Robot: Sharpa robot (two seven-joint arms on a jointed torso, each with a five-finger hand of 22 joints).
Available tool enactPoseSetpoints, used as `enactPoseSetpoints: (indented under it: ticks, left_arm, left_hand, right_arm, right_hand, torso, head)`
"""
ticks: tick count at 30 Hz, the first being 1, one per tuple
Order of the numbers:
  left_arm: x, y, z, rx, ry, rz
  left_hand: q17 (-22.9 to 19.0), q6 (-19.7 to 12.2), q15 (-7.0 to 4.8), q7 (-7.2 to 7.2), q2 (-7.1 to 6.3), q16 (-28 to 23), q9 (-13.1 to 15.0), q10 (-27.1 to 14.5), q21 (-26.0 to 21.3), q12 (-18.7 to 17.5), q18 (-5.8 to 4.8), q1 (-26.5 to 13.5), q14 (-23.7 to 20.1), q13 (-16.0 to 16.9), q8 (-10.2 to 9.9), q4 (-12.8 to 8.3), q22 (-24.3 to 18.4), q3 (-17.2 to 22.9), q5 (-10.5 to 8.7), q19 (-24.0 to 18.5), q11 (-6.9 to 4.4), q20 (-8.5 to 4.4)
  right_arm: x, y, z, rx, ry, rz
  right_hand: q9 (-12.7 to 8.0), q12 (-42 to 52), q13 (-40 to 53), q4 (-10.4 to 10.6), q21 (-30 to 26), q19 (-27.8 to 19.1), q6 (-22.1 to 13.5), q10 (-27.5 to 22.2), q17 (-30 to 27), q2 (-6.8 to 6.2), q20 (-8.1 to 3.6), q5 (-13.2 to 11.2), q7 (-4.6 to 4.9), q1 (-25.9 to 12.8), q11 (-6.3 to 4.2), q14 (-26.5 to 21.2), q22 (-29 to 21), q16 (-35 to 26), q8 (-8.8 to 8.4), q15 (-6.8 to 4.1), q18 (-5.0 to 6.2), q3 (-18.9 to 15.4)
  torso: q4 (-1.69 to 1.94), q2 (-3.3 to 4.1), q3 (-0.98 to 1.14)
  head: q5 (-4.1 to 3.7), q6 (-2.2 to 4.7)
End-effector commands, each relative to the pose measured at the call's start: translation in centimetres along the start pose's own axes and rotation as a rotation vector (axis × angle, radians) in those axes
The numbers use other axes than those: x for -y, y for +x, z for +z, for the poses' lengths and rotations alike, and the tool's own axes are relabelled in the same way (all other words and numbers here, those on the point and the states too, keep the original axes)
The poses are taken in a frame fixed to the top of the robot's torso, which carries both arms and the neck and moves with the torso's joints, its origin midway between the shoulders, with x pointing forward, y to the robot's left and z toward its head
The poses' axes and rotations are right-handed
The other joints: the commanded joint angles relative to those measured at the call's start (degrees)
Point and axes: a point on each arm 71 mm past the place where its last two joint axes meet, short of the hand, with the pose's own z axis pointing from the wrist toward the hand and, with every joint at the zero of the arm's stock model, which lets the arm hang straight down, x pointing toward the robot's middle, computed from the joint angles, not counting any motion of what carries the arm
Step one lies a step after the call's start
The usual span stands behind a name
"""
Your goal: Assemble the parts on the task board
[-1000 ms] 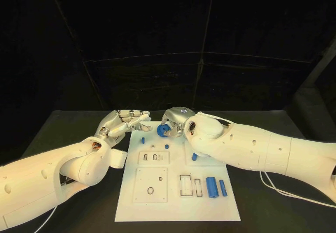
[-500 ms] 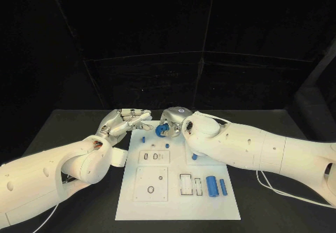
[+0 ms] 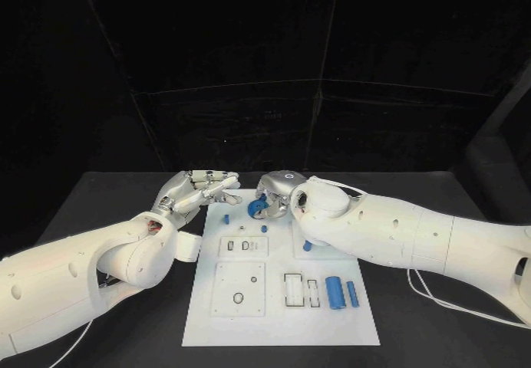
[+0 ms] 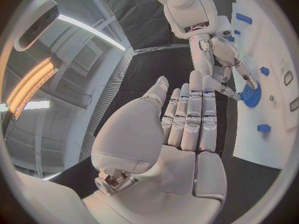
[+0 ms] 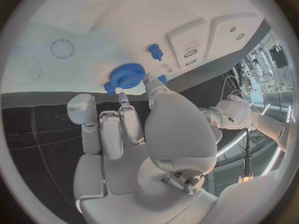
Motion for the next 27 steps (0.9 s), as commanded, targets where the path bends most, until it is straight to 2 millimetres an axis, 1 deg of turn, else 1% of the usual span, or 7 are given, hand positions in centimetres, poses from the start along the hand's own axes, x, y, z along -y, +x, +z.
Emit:
enactPoseSetpoints:
  ticks: [1, 7, 10, 15, 18, 21, 27]
  left_arm:
    - [0.1, 0.1, 0.1, -0.016, 0.007, -0.002]
    - [0.1, 0.1, 0.1, -0.015, 0.006, -0.002]
    - [0.1, 0.1, 0.1, -0.015, 0.006, -0.002]
    - [0.1, -0.2, 0.0, -0.01, 0.005, 0.001]
    - [0.2, -0.3, -0.1, -0.007, 0.005, 0.002]
    - [0.2, -0.4, -0.1, -0.006, 0.005, 0.004]
    - [0.2, -0.5, -0.1, -0.006, 0.003, 0.004]
  left_hand:
    - [0.1, -0.2, 0.19, 0.35, 0.02, -0.3, 0.0, -0.1, -0.2, -0.1, 0.3, 0.1, -0.1, 0.0, -0.2, -0.2, -0.1, 0.0, -0.03, 0.3, 0.26, -0.06]
    - [0.1, -0.2, 0.19, 0.35, 0.02, -0.3, 0.0, -0.1, -0.2, -0.1, 0.3, 0.1, -0.1, 0.0, -0.2, -0.2, -0.1, 0.0, -0.03, 0.3, 0.26, -0.06]
    - [0.1, -0.2, 0.19, 0.35, 0.02, -0.3, 0.0, -0.1, -0.2, -0.1, 0.3, 0.1, -0.1, 0.0, -0.2, -0.2, -0.1, 0.0, -0.03, 0.3, 0.26, -0.06]
    - [0.1, -0.2, 0.19, 0.35, 0.02, -0.3, 0.0, -0.1, -0.2, -0.1, 0.3, 0.1, -0.1, 0.0, -0.2, -0.2, -0.1, 0.0, -0.03, 0.3, 0.26, -0.06]
    - [0.1, -0.2, 0.19, 0.35, 0.02, -0.3, 0.0, -0.1, -0.2, -0.1, 0.3, 0.1, -0.1, 0.0, -0.2, -0.2, -0.1, 0.0, -0.03, 0.3, 0.26, -0.06]
    - [0.1, -0.2, 0.21, 0.37, 0.02, -0.3, 0.0, -0.1, -0.2, -0.2, 0.3, 0.1, -0.1, 0.0, -0.3, -0.2, -0.1, 0.0, -0.03, 0.3, 0.28, -0.05]
    - [0.2, 0.0, 0.22, 0.31, 0.06, -0.5, 0.0, 0.2, -0.4, -0.2, 0.3, 0.1, -0.2, 0.0, -0.3, -0.4, -0.2, 0.1, -0.03, 0.2, 0.21, -0.02]
  right_arm:
    - [0.0, -0.1, -0.1, 0.001, -0.004, -0.002]
    - [0.1, -0.2, -0.2, 0.01, -0.003, 0.008]
    - [0.4, -0.5, -0.4, 0.044, -0.008, 0.03]
    - [1.6, -1.5, -1.6, 0.151, -0.055, 0.139]
    - [3.2, -2.0, -2.9, 0.181, -0.086, 0.233]
    - [5.8, -2.3, -4.7, 0.166, -0.087, 0.361]
    - [11.5, -2.6, -8.0, 0.102, -0.038, 0.532]
  right_hand:
    - [0.1, -0.1, 3.1, 0.1, -0.1, 0.1, 0.4, -0.1, 9.0, 0.62, 0.44, 0.3, -0.13, -0.1, 0.32, 4.9, 0.0, 0.1, 0.06, 0.33, -0.43, -0.5]
    - [0.1, 0.1, 3.3, 1.9, 0.0, 0.2, 0.7, 0.0, 9.1, 1.47, 0.42, 1.0, -0.2, -0.6, 0.27, 4.9, 0.1, 0.1, 0.14, 0.29, -0.44, -1.8]
    - [0.1, 0.2, 3.5, 3.7, 0.1, 0.2, 1.0, 0.1, 9.1, 2.07, 0.39, 2.2, -0.24, -1.2, 0.22, 4.9, 0.1, 0.2, 0.19, 0.27, -0.45, -2.8]
    - [0.0, 0.9, 4.2, 4.6, 0.0, 0.1, 1.0, 0.6, 9.1, 2.41, 0.36, 2.9, -0.24, -1.0, 0.22, 4.9, -0.1, 0.1, 0.13, 0.24, -0.42, -3.2]
    - [0.1, 0.9, 4.2, 3.4, -0.2, -0.2, 1.3, 0.5, 8.9, 3.01, 0.34, 3.4, -0.29, 1.4, 0.17, 4.9, -0.6, 0.1, 0.25, 0.21, -0.33, -2.7]
    - [0.2, 0.6, 4.0, 1.0, -0.7, -0.9, 2.1, 0.2, 8.1, 3.24, 0.21, 3.9, -0.47, 4.8, -0.03, 4.7, -1.6, -0.3, 0.66, 0.05, -0.14, -2.1]
    - [0.2, -0.3, 3.3, -2.8, -1.5, -1.7, 3.4, -0.4, 7.1, 2.74, -0.07, 4.1, -0.76, 8.6, -0.34, 4.4, -3.0, -0.8, 1.35, -0.24, 0.07, -1.8]
  torso:
    - [-0.01, -0.01, 0.02]
    - [0.1, -0.03, 0.0]
    - [0.12, -0.04, 0.02]
    - [-0.19, -0.12, 0.05]
    - [-0.44, -0.21, 0.06]
    - [-0.8, -0.34, 0.09]
    - [-1.72, -0.53, 0.37]
  head:
    - [-0.05, 0.02]
    - [-0.19, 0.14]
    - [-0.18, 0.21]
    - [-0.22, 0.64]
    - [-0.25, 0.84]
    - [-0.23, 1.02]
    - [-0.37, 1.35]
